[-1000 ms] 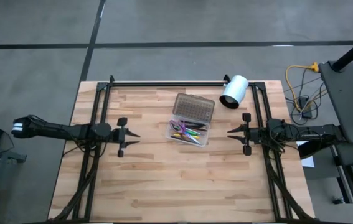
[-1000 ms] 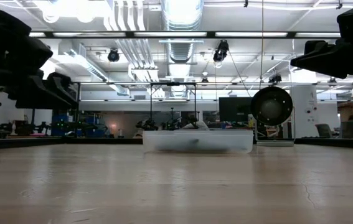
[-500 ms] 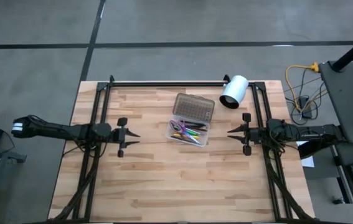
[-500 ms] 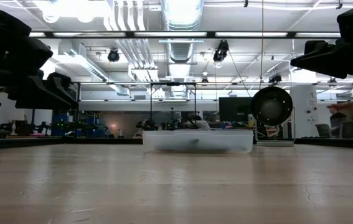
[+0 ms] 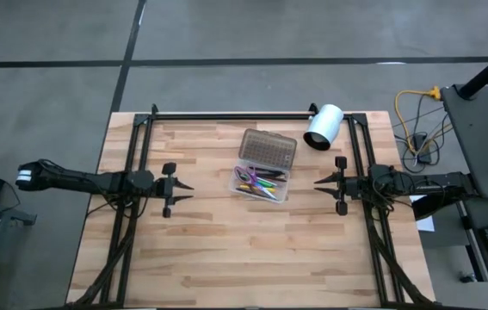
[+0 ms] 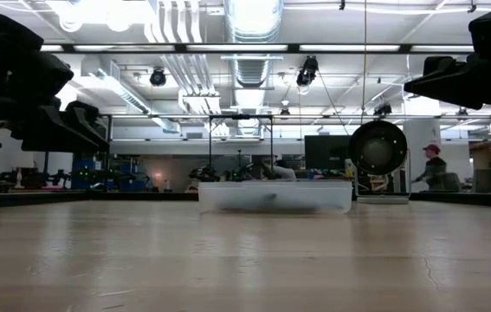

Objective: Pick & place school supplies into a supply box
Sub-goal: Return to Home Position

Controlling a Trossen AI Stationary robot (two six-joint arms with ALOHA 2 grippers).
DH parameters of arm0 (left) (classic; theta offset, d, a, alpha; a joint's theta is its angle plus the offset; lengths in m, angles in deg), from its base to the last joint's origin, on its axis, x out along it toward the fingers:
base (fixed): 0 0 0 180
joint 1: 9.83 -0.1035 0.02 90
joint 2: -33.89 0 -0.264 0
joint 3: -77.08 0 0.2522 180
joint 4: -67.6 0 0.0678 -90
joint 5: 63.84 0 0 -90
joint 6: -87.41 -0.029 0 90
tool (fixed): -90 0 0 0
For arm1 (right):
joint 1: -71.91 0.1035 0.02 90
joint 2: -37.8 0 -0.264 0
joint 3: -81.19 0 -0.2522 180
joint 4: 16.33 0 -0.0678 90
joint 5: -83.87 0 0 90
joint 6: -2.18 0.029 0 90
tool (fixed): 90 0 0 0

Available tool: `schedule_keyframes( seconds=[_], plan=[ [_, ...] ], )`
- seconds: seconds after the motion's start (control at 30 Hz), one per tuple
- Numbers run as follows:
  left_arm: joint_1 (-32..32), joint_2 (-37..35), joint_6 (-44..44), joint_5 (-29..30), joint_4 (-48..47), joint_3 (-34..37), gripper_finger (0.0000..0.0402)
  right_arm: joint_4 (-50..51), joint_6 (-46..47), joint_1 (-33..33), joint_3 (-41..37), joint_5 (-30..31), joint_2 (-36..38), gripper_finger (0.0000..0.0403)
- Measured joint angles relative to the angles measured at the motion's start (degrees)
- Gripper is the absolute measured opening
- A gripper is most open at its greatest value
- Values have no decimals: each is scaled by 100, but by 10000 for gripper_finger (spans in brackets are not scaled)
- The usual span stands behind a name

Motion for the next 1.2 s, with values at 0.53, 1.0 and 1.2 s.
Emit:
schedule_keyframes(
  seconds=[0.53,1.0,1.2],
  plan=[
    [2,0,0,0,0,0,100,9,-4,1,-2,-3,154,68],
    [0,-4,0,2,15,2,100,-7,-12,1,0,1,387,68],
    [2,-4,0,2,15,2,100,1,0,-1,0,0,372,68]
  ],
)
